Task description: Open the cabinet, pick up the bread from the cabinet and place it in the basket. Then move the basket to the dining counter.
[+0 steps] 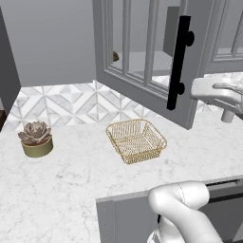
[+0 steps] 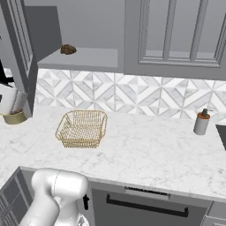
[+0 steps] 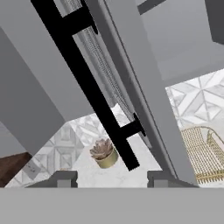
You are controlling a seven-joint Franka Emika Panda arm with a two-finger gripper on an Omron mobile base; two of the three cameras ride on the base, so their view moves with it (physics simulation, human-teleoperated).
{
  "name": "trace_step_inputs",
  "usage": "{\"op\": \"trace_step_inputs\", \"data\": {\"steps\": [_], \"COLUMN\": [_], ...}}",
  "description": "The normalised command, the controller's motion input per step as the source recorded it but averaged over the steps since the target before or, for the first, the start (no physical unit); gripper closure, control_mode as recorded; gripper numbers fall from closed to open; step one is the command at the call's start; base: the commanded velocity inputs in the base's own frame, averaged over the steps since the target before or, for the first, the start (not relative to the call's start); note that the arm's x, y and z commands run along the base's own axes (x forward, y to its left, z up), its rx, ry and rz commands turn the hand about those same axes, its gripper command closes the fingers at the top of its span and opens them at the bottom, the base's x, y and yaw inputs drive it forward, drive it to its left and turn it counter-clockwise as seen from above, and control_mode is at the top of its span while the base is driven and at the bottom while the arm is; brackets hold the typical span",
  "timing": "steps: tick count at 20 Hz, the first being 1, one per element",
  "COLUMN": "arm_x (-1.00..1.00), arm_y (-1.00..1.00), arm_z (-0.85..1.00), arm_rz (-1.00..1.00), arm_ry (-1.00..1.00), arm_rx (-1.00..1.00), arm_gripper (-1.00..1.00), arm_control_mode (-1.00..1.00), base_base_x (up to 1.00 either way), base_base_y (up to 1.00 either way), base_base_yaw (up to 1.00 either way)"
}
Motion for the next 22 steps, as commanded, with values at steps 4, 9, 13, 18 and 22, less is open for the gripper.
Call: {"op": "trace_step_inputs", "data": {"steps": [4, 9, 13, 18, 22], "arm_x": [-0.05, 0.68, 0.46, 0.82, 1.00], "arm_y": [-0.96, -0.86, -0.34, 0.25, 0.73], "arm_z": [0.21, 0.05, -0.10, -0.42, 0.00], "arm_rz": [0.00, 0.00, 0.00, 0.00, 0.00], "arm_ry": [0.11, 0.24, 0.12, 0.10, 0.14], "arm_rx": [0.13, 0.41, 0.37, 0.39, 0.28], "arm_gripper": [-1.00, -1.00, -1.00, -1.00, -1.00], "arm_control_mode": [-1.00, -1.00, -1.00, -1.00, -1.00], "base_base_x": [0.00, 0.00, 0.00, 0.00, 0.00], "base_base_y": [0.00, 0.00, 0.00, 0.00, 0.00], "base_base_yaw": [0.00, 0.00, 0.00, 0.00, 0.00]}}
